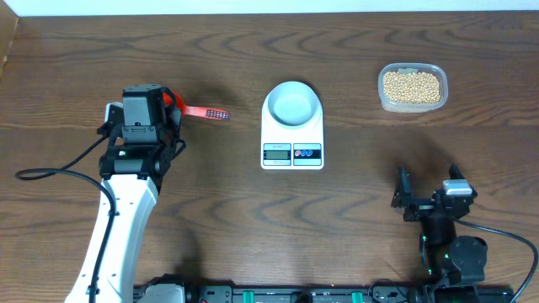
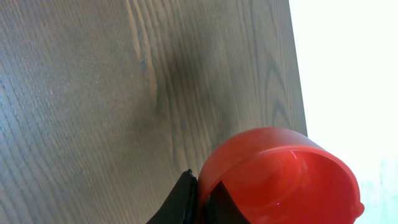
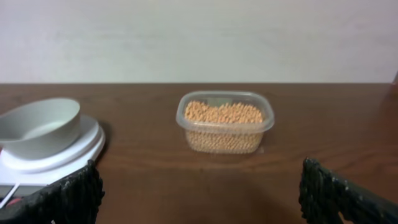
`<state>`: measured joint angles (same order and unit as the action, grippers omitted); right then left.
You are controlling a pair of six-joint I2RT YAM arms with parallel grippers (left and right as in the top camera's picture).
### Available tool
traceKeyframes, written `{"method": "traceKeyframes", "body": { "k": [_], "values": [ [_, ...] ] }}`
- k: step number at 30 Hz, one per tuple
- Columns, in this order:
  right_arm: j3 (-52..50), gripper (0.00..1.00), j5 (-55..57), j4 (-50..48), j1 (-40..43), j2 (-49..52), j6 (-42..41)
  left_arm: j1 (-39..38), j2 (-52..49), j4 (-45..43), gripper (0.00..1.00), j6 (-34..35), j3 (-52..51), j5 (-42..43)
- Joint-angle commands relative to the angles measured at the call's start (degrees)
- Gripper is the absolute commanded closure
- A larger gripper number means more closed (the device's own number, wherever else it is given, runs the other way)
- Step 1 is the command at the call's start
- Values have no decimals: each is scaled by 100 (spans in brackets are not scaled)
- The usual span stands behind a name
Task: Scoop item into bowl and weigh 50g on scale
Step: 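Lift the red scoop with the left gripper and rotate it, then move the right gripper toward the scoop handle above the scale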
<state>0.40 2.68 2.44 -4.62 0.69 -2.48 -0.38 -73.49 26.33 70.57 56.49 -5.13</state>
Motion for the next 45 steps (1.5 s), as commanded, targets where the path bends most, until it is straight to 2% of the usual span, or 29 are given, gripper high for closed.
{"method": "traceKeyframes", "body": {
  "k": [1,13,22,25,34,38,41,45],
  "values": [
    [-9,1,-138,-308,55,-20,129,13,13,24,93,26,-76,-160],
    [-9,1,-501,-1259,55,315,2,13,13,122,93,24,-76,-90],
    [68,1,-758,-2844,55,1827,-205,13,13,122,93,26,-76,20],
    [280,1,-990,-3067,55,2406,-595,13,13,122,93,26,-76,109],
    [1510,1,-1945,-2953,55,4197,-1128,13,13,127,93,24,-76,173],
    [2339,1,-2240,-2072,55,4994,-1755,13,13,166,93,24,-76,173],
    [2841,1,-2988,-1641,55,5482,-1786,13,13,184,93,24,-76,170],
    [3130,1,-4127,-1871,55,5831,-1788,13,13,186,93,22,-76,170]
  ]
}}
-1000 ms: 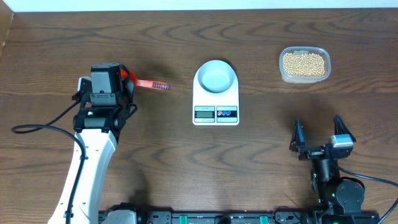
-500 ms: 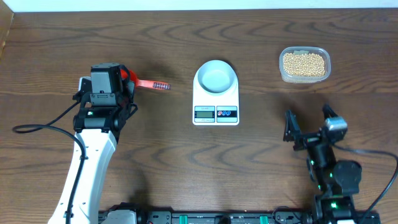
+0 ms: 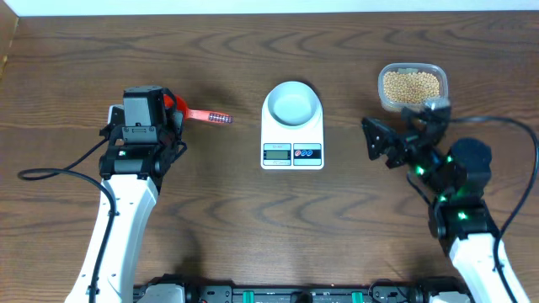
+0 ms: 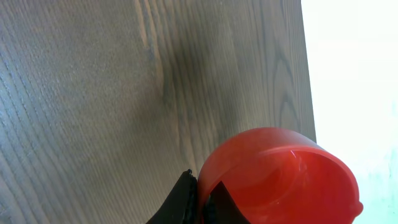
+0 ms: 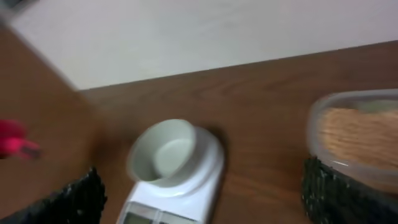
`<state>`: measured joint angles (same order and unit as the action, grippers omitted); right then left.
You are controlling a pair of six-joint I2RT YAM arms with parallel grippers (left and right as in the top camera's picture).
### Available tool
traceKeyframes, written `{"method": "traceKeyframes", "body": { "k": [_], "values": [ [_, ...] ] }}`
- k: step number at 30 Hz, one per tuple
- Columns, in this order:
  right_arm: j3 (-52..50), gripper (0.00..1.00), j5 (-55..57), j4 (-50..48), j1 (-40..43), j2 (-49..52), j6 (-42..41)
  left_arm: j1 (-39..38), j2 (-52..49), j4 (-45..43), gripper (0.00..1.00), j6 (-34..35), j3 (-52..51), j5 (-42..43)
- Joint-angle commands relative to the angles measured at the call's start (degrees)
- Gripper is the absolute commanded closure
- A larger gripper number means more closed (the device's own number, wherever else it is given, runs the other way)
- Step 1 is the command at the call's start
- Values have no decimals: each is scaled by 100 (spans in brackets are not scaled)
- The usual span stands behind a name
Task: Scoop item into bowl and weigh 50g on scale
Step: 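Move the right gripper toward the scoop handle above the scale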
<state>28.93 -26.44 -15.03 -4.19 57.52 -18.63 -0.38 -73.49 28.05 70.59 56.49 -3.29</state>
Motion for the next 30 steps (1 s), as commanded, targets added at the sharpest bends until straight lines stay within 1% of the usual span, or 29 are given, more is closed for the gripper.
{"method": "traceKeyframes", "body": {
  "k": [1,5,8,11,17,19,21,23,24,27,30],
  "values": [
    [284,1,-1502,-229,11,170,-173,13,13,22,92,11,-76,-13],
    [284,1,-2511,-275,11,170,-175,13,13,146,93,2,-76,-13],
    [284,1,-3058,-149,11,170,-197,13,13,173,93,2,-76,57],
    [284,1,-3259,-61,11,170,-192,13,13,142,93,4,-76,249],
    [284,1,-3126,-297,11,170,-195,7,13,166,93,4,-76,662],
    [284,1,-2796,-549,11,175,-195,2,13,166,93,26,-76,787],
    [284,6,-2260,-586,11,175,-197,-2,13,164,93,26,-76,1073],
    [284,14,-1735,-546,-2,184,-210,-28,13,166,93,72,-76,1399],
    [284,16,-1526,-533,-11,195,-291,-63,13,166,93,146,-76,1541],
    [284,18,-1204,-538,-72,293,-474,-297,13,157,93,612,-76,1810],
    [284,19,-1200,-557,-162,442,-472,-599,13,50,93,876,-76,1808]
  ]
}}
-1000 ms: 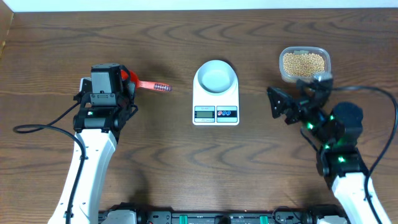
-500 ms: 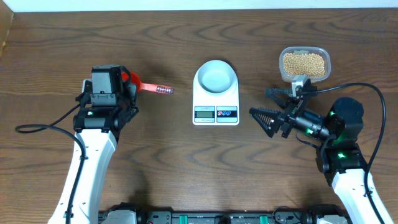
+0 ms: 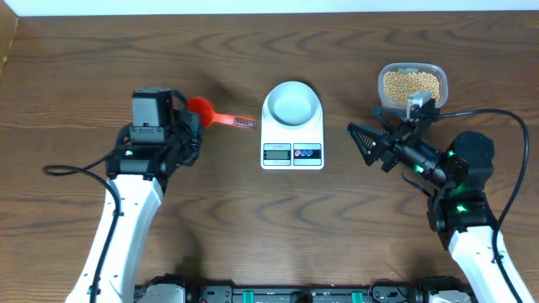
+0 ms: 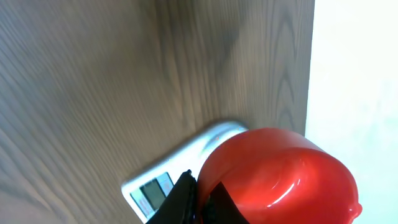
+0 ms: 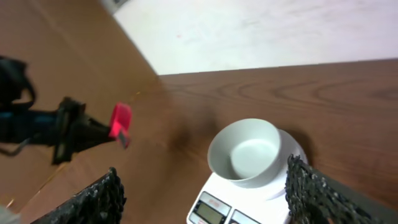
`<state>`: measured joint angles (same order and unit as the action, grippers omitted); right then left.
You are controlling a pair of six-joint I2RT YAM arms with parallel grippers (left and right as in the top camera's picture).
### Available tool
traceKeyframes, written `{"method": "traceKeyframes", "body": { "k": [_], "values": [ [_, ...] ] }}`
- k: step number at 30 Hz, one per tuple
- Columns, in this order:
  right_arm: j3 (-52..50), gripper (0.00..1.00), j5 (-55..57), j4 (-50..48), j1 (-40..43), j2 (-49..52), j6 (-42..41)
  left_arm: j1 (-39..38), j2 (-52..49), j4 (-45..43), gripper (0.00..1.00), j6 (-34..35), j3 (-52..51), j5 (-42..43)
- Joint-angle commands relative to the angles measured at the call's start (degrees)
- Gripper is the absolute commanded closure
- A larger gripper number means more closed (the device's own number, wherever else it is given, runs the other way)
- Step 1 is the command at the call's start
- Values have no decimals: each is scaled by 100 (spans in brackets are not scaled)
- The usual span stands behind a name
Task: Scoop item into bowl and weigh 50g on scale
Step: 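Move the right gripper toward the scoop handle above the scale, then carry the scoop over the scale and grasp its handle with the right gripper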
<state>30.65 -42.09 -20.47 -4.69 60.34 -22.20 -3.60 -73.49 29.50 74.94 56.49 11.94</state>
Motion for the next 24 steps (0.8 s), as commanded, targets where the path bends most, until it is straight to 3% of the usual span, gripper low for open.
{"method": "traceKeyframes", "body": {
  "k": [1,11,24],
  "values": [
    [111,19,365,-26,-157,232,-116,-402,13,-210,93,446,-76,282],
    [111,27,354,-769,-745,946,-479,-1414,-68,-1080,93,380,-76,-280],
    [111,32,339,-1021,-1244,1043,-525,-1777,-680,-1847,93,616,-76,-179]
  ]
}}
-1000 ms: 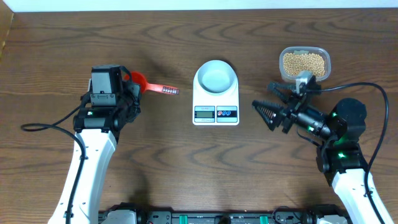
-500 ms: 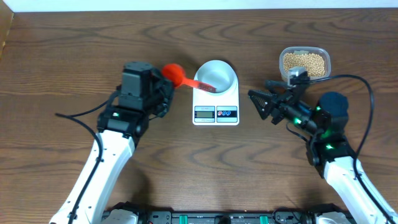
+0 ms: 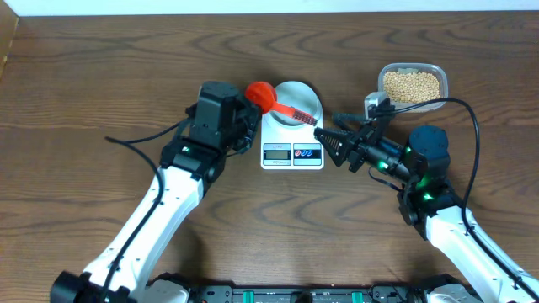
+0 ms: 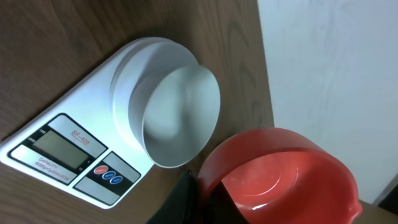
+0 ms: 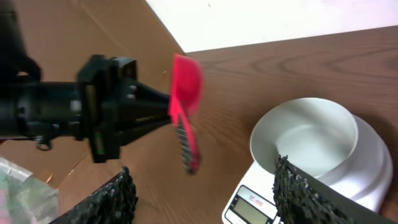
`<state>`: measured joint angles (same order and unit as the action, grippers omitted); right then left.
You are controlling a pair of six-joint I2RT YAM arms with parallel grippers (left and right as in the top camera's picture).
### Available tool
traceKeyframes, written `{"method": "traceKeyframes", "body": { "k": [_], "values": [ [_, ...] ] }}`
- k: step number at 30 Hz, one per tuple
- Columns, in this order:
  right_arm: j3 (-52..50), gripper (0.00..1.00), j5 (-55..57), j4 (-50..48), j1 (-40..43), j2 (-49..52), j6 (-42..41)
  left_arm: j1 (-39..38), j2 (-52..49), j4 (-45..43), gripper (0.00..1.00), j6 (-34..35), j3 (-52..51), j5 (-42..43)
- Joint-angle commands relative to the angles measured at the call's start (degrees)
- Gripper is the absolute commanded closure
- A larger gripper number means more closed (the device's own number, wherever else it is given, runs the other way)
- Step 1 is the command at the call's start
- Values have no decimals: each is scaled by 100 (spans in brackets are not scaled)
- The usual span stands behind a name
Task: Scoop item into bowl and weigh 50g on scale
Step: 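Carry the scoop over the scale and grasp its handle with the right gripper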
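Observation:
A red scoop (image 3: 263, 95) hangs over the left rim of the white bowl (image 3: 296, 99), its handle reaching across the bowl. My left gripper (image 3: 249, 111) is shut on the scoop by its cup (image 4: 283, 180). The bowl (image 4: 179, 116) stands on the white scale (image 3: 291, 151). My right gripper (image 3: 331, 138) is open with nothing in it, just right of the scale and pointing at it. In its wrist view the right gripper (image 5: 202, 199) faces the scoop (image 5: 186, 93) and the bowl (image 5: 308, 140). A clear tub of soybeans (image 3: 411, 86) stands at the back right.
Brown wooden table (image 3: 101, 59); its far edge runs just behind the scale and the tub. Black cables trail from both arms, one (image 3: 472, 126) looping beside the tub.
My left arm has carried the scoop rightward, from left of the scale to over the bowl's left rim. My right gripper has come further left, up to the scale's right side.
At first my left gripper held the scoop far left of the scale and my right arm sat folded at the front right. Then the right arm stood beside the tub. Later both had come closer to the scale, and now they flank it.

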<state>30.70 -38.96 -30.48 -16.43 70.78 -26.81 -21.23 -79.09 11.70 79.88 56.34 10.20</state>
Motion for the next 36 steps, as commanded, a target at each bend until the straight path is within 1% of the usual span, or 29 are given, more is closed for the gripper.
{"method": "traceKeyframes", "body": {
  "k": [1,7,14,29,36],
  "values": [
    [107,32,26,-20,-74,0,-63,-11,-155,-92,93,155,-61,46],
    [107,40,26,-22,-94,0,-63,-87,-326,-437,93,188,-61,334],
    [107,46,26,-20,-94,0,-66,-361,-332,-496,93,186,-61,332],
    [107,67,24,-20,-94,0,-190,-688,-332,-629,93,188,-61,334],
    [107,68,26,-20,-94,0,-190,-715,-332,-627,93,164,-61,492]
  ]
}}
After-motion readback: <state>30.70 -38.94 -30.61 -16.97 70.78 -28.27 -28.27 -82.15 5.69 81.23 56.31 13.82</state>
